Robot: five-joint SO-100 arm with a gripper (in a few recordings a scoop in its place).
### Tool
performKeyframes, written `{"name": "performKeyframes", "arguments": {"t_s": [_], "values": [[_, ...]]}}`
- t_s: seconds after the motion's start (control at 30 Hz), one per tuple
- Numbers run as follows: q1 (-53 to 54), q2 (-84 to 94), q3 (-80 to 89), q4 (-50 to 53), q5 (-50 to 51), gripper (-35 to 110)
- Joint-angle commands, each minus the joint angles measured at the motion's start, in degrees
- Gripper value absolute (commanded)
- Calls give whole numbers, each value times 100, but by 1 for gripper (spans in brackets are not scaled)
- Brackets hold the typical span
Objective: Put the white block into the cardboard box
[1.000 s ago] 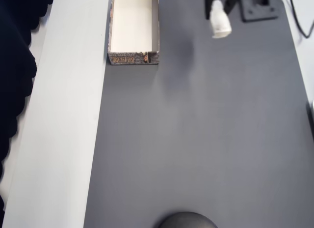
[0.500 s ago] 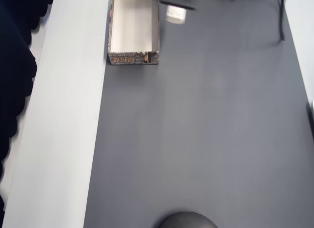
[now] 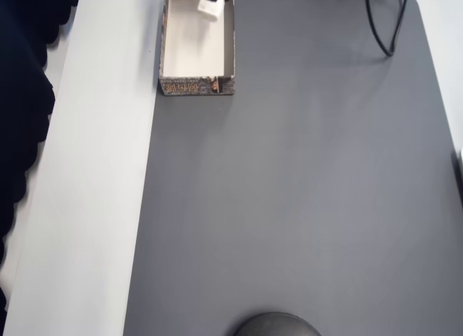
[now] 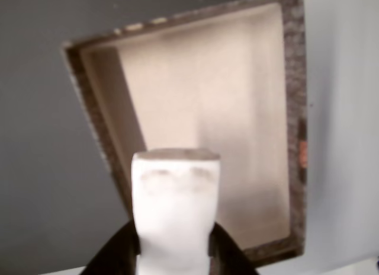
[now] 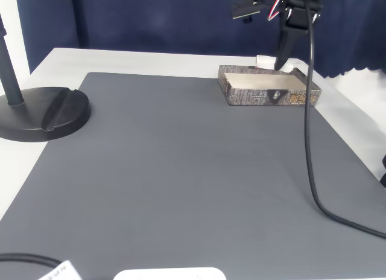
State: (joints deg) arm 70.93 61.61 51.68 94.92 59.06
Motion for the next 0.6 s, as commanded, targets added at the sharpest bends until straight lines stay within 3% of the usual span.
{"name": "performKeyframes", "arguments": {"t_s": [0.0, 0.57], "values": [[97, -18, -615, 44, 308, -2], [105, -1345, -1995, 220, 896, -2]]}}
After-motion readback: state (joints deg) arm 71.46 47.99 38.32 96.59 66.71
